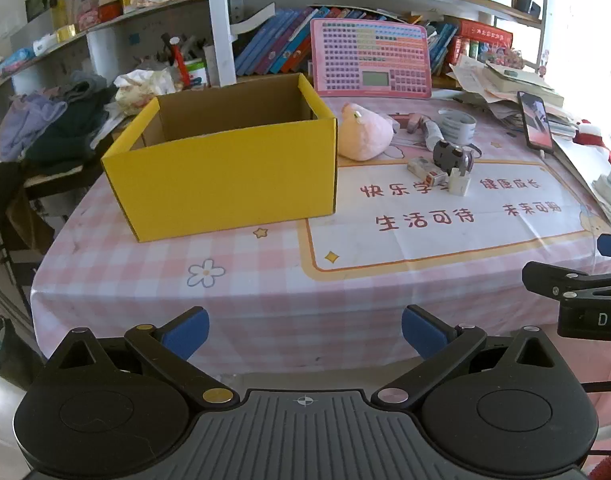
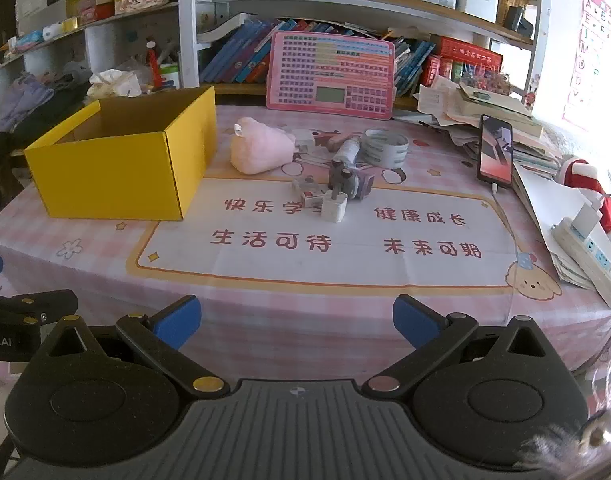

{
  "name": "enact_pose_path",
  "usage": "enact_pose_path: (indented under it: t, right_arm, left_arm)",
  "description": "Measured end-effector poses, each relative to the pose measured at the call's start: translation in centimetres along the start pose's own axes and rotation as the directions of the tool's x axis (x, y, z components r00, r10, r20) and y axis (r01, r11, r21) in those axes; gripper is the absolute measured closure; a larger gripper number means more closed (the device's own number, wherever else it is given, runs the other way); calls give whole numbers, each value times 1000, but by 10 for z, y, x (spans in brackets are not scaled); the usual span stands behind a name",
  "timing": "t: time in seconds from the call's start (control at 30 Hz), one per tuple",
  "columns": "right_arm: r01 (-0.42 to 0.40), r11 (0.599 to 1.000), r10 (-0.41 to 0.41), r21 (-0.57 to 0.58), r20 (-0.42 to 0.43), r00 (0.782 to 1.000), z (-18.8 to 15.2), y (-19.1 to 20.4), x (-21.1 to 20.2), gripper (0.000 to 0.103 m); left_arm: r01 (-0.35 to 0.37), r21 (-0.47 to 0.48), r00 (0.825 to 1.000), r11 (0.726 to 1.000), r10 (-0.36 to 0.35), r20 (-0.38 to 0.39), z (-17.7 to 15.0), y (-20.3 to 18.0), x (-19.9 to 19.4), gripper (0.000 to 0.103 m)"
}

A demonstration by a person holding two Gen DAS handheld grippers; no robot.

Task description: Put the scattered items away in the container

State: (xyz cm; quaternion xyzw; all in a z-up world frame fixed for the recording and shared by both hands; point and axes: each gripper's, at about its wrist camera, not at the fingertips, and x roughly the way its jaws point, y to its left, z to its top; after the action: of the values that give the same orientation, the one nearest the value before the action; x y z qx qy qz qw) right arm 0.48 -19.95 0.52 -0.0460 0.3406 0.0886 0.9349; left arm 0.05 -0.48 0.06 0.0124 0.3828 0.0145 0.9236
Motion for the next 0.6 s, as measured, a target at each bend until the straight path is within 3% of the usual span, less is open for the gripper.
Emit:
enact_pose_path:
  t: [0.6]
  right_arm:
    - [-22,1000,22,-14,12,1000,3,6,-1,0]
  left_arm:
    - [-31,4,999,999,31,6,-1,3,-5,0]
